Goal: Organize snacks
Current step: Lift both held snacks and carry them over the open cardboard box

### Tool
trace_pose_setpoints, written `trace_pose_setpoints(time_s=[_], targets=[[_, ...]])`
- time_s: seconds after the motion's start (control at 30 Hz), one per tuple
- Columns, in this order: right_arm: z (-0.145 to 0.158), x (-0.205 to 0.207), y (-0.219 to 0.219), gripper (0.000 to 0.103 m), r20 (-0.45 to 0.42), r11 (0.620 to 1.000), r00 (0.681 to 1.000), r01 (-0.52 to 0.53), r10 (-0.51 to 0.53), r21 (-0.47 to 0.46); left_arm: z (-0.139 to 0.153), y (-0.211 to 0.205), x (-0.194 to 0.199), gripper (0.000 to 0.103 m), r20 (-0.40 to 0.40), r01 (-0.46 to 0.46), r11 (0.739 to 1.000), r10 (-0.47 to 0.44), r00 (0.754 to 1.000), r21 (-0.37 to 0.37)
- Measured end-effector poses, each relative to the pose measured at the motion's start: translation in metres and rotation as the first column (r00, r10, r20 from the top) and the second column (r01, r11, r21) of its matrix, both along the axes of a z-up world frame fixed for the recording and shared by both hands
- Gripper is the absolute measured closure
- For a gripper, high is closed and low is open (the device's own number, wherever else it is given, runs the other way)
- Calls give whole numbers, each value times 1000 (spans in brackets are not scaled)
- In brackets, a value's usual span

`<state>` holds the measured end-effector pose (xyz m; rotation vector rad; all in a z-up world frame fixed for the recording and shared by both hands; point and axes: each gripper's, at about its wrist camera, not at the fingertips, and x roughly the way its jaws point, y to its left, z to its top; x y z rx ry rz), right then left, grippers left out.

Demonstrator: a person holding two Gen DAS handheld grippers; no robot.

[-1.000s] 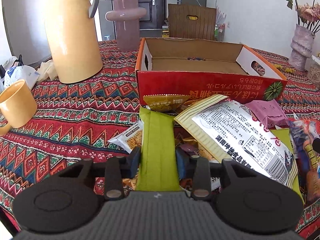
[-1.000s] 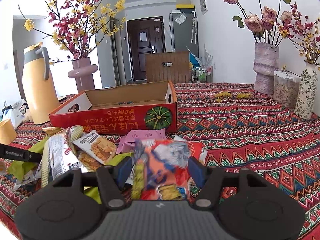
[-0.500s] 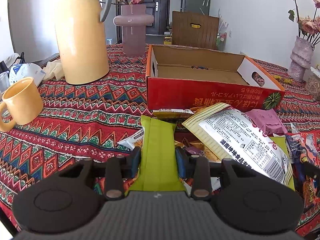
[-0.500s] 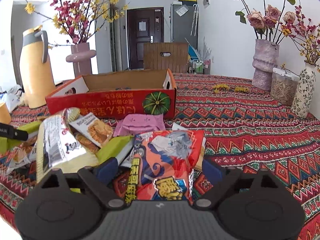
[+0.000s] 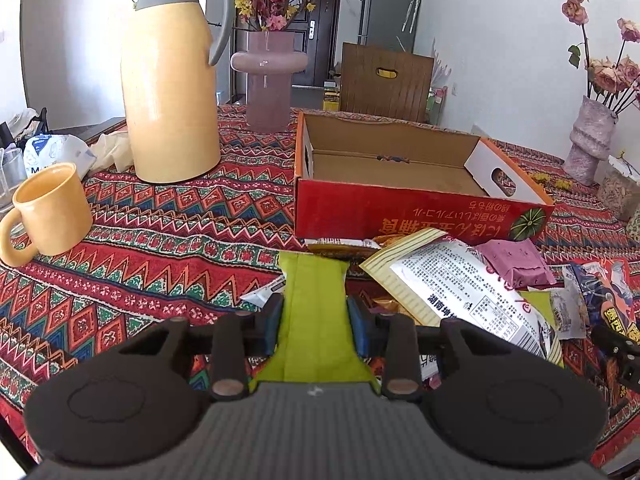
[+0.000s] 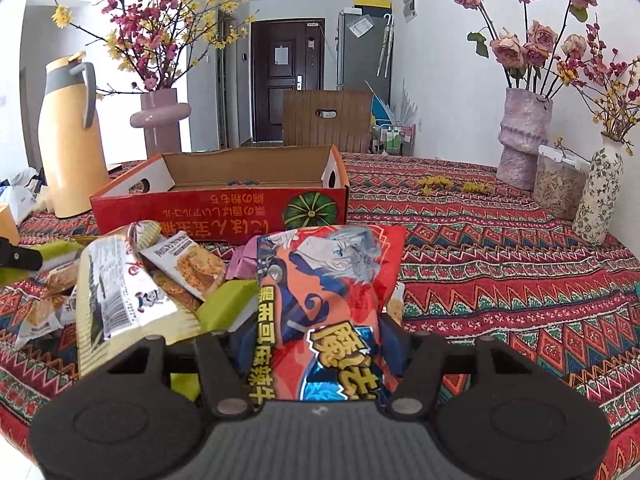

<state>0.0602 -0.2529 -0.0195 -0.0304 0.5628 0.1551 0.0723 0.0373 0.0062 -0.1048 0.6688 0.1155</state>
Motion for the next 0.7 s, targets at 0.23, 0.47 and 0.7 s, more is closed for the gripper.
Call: trace_pose_setpoints(time_s=[0.23,0.47,0.7], targets=[[9,4,5,44,26,1000,1000,-9,9,15,10,0,-1,68,31,4,1000,-4,999,2],[12,7,8,44,37,1000,999,-18,17,24,14,3,-1,68,48,3,1000,-2,999,-6],[21,15,10,44,57,999,998,-24,22,30,31,3,-1,68,101,9,1000,-8,995,-3]])
